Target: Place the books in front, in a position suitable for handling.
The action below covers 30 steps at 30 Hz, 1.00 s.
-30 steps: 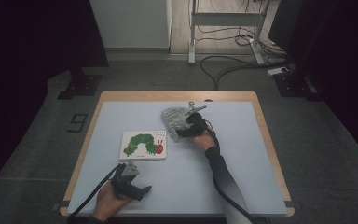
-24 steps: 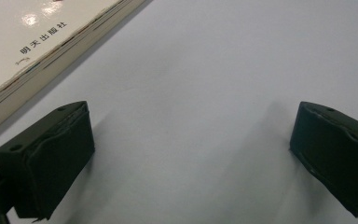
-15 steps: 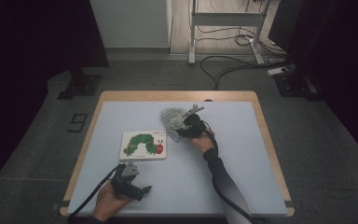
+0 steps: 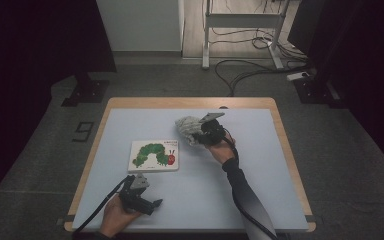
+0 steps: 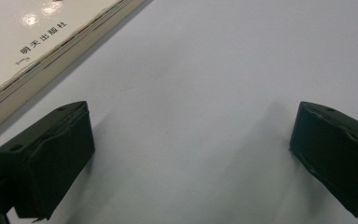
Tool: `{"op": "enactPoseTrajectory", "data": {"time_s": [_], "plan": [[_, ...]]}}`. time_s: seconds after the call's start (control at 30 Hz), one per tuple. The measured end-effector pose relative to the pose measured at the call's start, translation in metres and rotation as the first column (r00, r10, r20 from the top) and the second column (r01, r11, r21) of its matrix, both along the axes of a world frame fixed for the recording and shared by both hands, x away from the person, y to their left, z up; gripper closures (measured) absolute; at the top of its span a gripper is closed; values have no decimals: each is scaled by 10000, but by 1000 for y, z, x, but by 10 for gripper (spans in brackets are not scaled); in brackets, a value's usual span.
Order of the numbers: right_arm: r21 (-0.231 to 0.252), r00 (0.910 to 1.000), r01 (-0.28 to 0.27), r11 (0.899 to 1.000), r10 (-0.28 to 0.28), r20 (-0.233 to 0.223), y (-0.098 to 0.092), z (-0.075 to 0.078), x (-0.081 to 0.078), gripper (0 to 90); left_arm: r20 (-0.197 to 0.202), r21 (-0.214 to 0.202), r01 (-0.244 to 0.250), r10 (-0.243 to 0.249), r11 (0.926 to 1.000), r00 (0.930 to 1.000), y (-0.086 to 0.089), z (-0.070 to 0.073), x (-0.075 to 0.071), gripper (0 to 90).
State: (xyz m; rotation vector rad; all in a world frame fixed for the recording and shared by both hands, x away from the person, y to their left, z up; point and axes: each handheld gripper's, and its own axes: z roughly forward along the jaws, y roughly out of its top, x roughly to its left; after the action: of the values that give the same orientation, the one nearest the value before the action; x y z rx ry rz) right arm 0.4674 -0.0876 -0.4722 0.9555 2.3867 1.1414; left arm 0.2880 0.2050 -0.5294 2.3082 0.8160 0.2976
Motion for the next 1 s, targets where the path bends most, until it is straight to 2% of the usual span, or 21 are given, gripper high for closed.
{"op": "enactPoseTrajectory", "data": {"time_s": [0.17,0.67,1.0], "plan": [[233,10000,-40,9997,38,78,-5,9,-4,634,0,-2,1,-1,10000,10000,0,0,0,0],[385,9977,35,9993,-61,672,-21,40,-23,634,-11,17,5,-5,10000,10000,0,0,0,0],[581,9965,-16,9983,-33,840,-33,55,-36,633,-1,16,8,-8,10000,10000,0,0,0,0]]}}
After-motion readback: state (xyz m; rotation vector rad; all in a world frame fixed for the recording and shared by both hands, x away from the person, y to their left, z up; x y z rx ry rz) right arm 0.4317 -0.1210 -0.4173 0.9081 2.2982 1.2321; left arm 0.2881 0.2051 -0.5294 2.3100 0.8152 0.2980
